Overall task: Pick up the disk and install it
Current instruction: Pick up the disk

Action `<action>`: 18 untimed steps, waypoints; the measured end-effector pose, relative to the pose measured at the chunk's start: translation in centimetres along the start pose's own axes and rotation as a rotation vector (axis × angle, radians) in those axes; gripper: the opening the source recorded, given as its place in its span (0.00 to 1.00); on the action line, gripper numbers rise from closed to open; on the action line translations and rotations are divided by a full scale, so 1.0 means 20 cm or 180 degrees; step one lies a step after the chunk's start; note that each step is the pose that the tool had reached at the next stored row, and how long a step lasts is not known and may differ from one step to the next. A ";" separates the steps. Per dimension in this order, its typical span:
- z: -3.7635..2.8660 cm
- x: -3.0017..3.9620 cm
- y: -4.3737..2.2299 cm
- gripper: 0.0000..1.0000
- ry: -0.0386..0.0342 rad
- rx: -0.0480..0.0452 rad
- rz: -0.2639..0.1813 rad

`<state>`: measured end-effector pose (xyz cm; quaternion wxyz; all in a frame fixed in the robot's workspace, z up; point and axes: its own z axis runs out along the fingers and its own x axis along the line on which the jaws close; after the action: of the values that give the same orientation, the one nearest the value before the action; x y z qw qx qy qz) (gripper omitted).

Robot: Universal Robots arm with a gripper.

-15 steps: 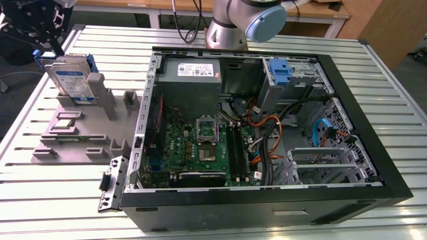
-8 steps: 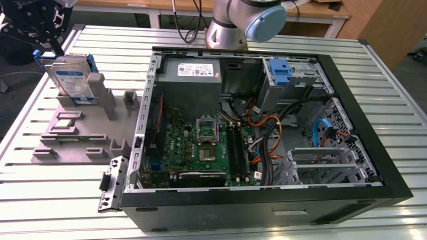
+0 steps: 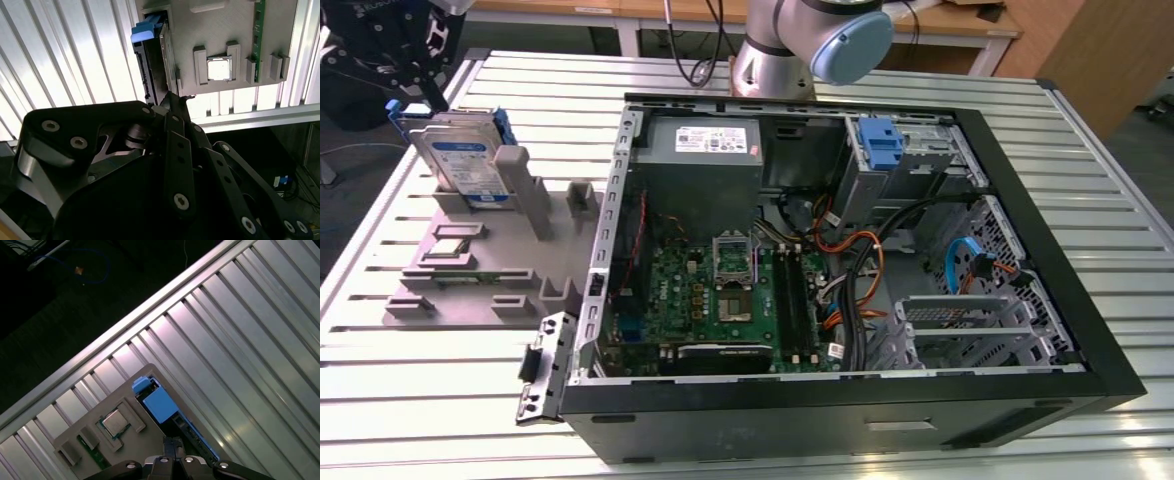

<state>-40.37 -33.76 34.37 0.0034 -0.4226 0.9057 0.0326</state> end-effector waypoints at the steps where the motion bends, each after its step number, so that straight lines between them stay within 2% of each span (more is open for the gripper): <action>1: 0.000 0.000 0.000 0.11 0.0000 0.0000 -0.0001; 7: 0.001 0.000 0.000 0.11 0.0007 -0.0004 -0.0131; 18: 0.007 0.000 -0.001 0.11 0.0039 -0.0024 -0.0691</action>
<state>-40.37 -33.76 34.22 -0.0001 -0.5185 0.8545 0.0328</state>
